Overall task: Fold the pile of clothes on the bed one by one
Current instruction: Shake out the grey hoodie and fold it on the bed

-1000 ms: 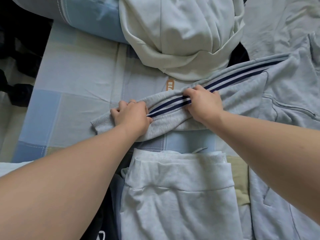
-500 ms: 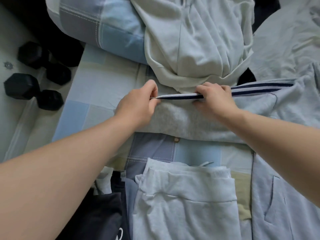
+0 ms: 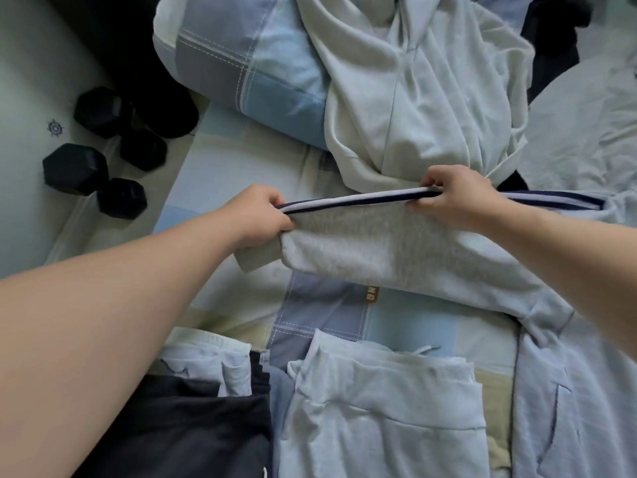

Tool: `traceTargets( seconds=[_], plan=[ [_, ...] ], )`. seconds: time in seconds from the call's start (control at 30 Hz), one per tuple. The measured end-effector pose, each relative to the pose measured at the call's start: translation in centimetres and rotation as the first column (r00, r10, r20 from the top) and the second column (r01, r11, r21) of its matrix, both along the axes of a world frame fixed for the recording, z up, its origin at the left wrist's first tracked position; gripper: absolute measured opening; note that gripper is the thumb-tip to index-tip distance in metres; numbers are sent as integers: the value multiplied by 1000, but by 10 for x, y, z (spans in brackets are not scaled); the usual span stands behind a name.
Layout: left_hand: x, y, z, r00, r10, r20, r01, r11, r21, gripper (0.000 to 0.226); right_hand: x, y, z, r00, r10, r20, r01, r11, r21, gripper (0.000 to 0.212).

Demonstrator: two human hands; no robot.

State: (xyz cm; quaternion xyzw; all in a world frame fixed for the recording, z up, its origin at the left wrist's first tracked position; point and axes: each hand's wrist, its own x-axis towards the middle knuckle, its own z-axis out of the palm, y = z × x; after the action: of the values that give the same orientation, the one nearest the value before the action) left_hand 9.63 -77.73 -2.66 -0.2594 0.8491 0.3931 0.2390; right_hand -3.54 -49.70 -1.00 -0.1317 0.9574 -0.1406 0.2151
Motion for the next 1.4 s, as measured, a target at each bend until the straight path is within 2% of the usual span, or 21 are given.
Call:
traceTargets(
  seconds=[0.07,0.13,0.2,0.3,0.37,0.43,0.5,0.6,0.67,0.73,0.8,0.9,0.97,1.03,1.07,1.13,1.17,1.23,1.27,1.33,1.4],
  plan=[
    [5,-5,-6,995,94,-37,-93,995,22,15,1,-8,-5,999,2,-37,-2,1000,-5,14],
    [9,-3,-17,985,142,-101,-150,986,-72,22,5,-19,-13,992,51,-119,-47,998,37,3],
    [13,3,-25,970,186,-153,-213,961,-178,26,13,-31,-24,979,59,-194,-50,997,54,16],
    [25,16,-34,983,-30,-182,-60,880,-472,33,35,-39,-38,967,16,-254,-10,1000,24,44],
    [33,30,-36,929,-269,-253,95,837,-540,40,53,-22,-47,965,17,-260,-14,1000,13,55],
    [38,46,-41,835,-491,-248,316,797,-514,48,64,10,-57,969,-33,-243,51,996,68,64],
    [38,63,-51,766,-629,-136,509,721,-470,55,66,41,-65,960,-163,-230,202,966,162,72],
    [31,80,-65,802,-592,79,574,729,-373,59,58,67,-80,907,-365,-212,414,866,281,78],
    [29,84,-72,829,-540,144,553,757,-348,61,54,65,-92,871,-480,-104,488,818,304,80],
    [30,84,-76,836,-529,143,541,756,-367,58,56,47,-106,891,-452,34,423,856,298,82],
    [31,84,-76,852,-507,135,510,743,-434,57,61,21,-114,956,-261,132,229,948,222,79],
    [31,97,-72,892,-424,155,435,717,-545,58,63,4,-107,966,63,250,-62,998,-12,64],
    [29,115,-69,912,-387,136,389,712,-585,56,59,23,-93,952,164,257,-111,972,-209,58],
    [25,138,-66,918,-388,75,352,716,-603,54,52,62,-80,992,115,57,-95,953,-287,57],
    [21,152,-65,917,-397,37,339,727,-597,53,45,89,-76,995,54,-80,-72,968,-242,58],
    [14,184,-65,897,-440,-40,342,749,-568,52,30,153,-75,961,-138,-241,124,990,-73,63],
    [9,202,-67,877,-474,-76,357,751,-555,52,23,187,-76,927,-279,-252,291,957,11,67],
    [-3,242,-71,827,-546,-134,406,745,-530,53,13,243,-82,803,-571,-173,594,791,146,70],
    [-9,265,-75,803,-576,-153,433,741,-513,53,10,262,-87,764,-637,-104,644,738,204,71],
    [-21,311,-83,769,-618,-163,488,732,-475,54,12,283,-101,838,-541,70,511,824,243,69],
    [-28,353,-94,779,-612,-136,494,733,-468,55,17,298,-111,939,-296,177,273,951,143,65]
  ],
)
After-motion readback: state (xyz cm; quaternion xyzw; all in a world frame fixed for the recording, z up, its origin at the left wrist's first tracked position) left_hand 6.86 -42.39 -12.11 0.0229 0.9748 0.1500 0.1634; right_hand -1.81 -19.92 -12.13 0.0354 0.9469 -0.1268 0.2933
